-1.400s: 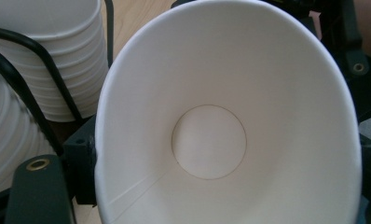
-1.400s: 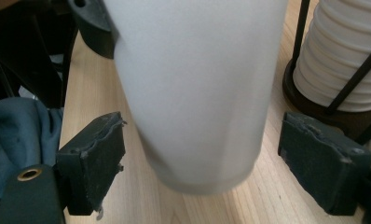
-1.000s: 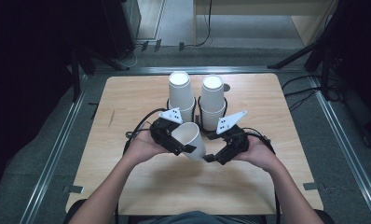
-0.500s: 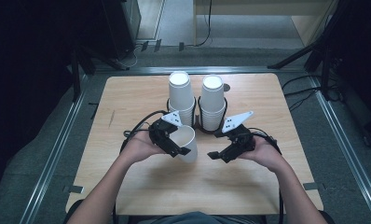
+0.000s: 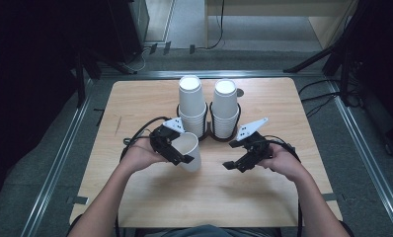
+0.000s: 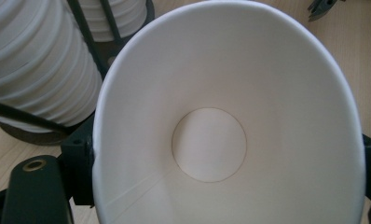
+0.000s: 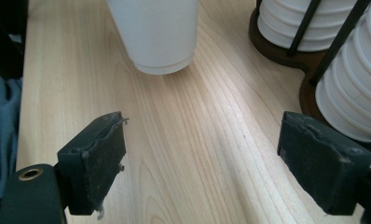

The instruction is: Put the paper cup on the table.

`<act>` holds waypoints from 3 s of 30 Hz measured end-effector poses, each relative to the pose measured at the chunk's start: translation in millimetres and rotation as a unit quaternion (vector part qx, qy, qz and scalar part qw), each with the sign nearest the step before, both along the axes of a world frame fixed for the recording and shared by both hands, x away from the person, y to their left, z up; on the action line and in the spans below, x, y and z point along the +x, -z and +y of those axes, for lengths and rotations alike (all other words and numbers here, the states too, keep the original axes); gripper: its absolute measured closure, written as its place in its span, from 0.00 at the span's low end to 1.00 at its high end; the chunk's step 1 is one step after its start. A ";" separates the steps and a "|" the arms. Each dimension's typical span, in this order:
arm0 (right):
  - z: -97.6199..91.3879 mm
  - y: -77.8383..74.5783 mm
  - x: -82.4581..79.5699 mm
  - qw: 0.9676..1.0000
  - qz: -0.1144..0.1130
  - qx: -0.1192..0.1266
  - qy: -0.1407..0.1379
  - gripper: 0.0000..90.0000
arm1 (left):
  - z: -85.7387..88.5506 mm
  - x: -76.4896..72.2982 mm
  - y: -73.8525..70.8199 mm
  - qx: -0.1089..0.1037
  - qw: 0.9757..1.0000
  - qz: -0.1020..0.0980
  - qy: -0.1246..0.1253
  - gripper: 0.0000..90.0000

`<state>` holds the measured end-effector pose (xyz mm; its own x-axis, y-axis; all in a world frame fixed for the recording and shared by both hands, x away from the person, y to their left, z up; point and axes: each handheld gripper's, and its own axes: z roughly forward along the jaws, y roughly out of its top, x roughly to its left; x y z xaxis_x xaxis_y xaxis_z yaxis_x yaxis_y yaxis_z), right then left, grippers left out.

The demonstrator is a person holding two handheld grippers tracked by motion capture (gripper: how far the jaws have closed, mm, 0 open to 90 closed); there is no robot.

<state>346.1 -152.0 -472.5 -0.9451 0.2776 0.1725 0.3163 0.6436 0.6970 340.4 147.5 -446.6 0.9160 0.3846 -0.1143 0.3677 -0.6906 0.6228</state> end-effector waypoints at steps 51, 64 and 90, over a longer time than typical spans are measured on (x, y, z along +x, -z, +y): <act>-10.9 6.9 9.3 0.999 -0.023 -0.028 -0.015 0.21 | 93.0 17.1 -5.3 -0.014 0.992 -0.001 -0.129 0.15; -19.3 5.9 3.7 0.999 -0.025 -0.024 0.008 0.21 | 113.4 35.7 -5.2 -0.008 0.983 -0.005 -0.183 0.15; -24.9 12.0 2.8 0.999 -0.019 -0.036 0.014 0.21 | 160.0 59.4 9.1 0.045 0.958 0.004 -0.285 0.13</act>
<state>348.8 -177.0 -484.5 -0.9423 0.3140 0.1161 0.3094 0.6843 0.6604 399.8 307.5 -455.7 0.5545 0.8299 -0.0626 0.7047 -0.4281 0.5658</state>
